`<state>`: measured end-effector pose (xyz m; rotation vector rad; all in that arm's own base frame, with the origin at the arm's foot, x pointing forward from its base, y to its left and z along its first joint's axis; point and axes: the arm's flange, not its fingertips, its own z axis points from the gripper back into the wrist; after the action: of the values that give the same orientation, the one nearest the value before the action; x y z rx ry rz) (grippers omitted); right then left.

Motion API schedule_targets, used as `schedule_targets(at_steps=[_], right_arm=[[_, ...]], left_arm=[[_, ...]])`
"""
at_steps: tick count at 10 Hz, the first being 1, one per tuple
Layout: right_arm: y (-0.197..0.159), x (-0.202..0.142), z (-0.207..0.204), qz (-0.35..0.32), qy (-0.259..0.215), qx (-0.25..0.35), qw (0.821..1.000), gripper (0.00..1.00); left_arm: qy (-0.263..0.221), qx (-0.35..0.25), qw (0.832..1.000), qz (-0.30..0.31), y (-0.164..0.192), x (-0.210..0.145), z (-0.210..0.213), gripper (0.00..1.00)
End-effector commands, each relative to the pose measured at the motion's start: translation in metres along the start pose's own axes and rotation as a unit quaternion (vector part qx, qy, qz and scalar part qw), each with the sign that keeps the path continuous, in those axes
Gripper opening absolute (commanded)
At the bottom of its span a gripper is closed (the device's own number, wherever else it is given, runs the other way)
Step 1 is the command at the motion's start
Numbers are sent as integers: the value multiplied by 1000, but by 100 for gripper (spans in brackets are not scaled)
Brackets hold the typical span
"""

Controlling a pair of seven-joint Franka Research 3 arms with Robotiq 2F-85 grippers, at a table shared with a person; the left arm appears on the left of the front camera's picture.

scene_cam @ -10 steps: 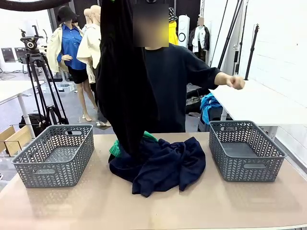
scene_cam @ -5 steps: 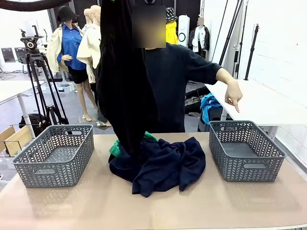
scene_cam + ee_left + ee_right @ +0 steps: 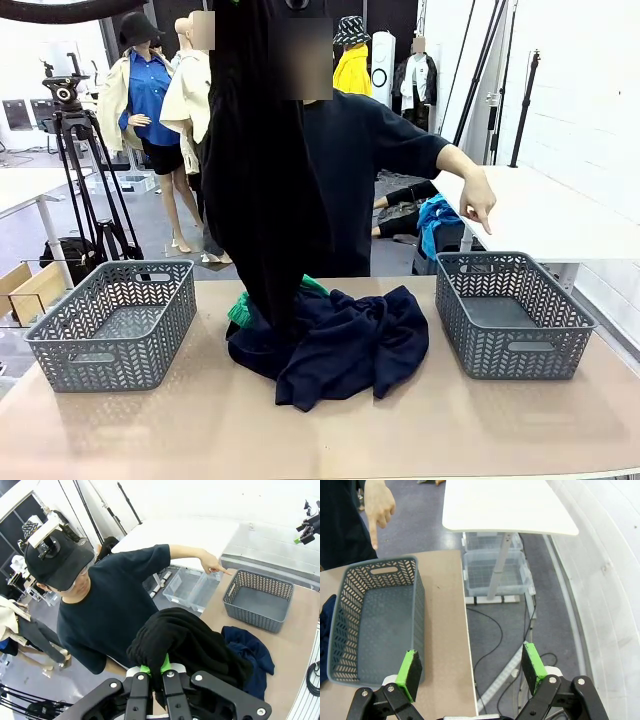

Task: Sort the tops and bottoms.
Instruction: Sort the clothes according to human instructions.

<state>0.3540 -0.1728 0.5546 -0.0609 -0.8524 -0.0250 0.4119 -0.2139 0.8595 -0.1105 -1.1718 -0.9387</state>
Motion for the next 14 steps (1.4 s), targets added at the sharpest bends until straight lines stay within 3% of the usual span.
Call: schedule_targets(at_steps=[1, 8, 11, 14], right_arm=[[-1, -1, -2, -3, 0, 3, 1000, 100], [-1, -1, -2, -3, 0, 3, 1000, 100], [-1, -1, -2, -3, 0, 3, 1000, 100], [-1, -1, -2, -3, 0, 3, 1000, 100]], left_arm=[[-2, 3, 1000, 0, 1, 1, 4, 0], [0, 0, 1000, 0, 0, 0, 0, 0], [-70, -41, 996, -22, -22, 84, -58, 0], [-133, -83, 987, -39, -43, 171, -90, 0]])
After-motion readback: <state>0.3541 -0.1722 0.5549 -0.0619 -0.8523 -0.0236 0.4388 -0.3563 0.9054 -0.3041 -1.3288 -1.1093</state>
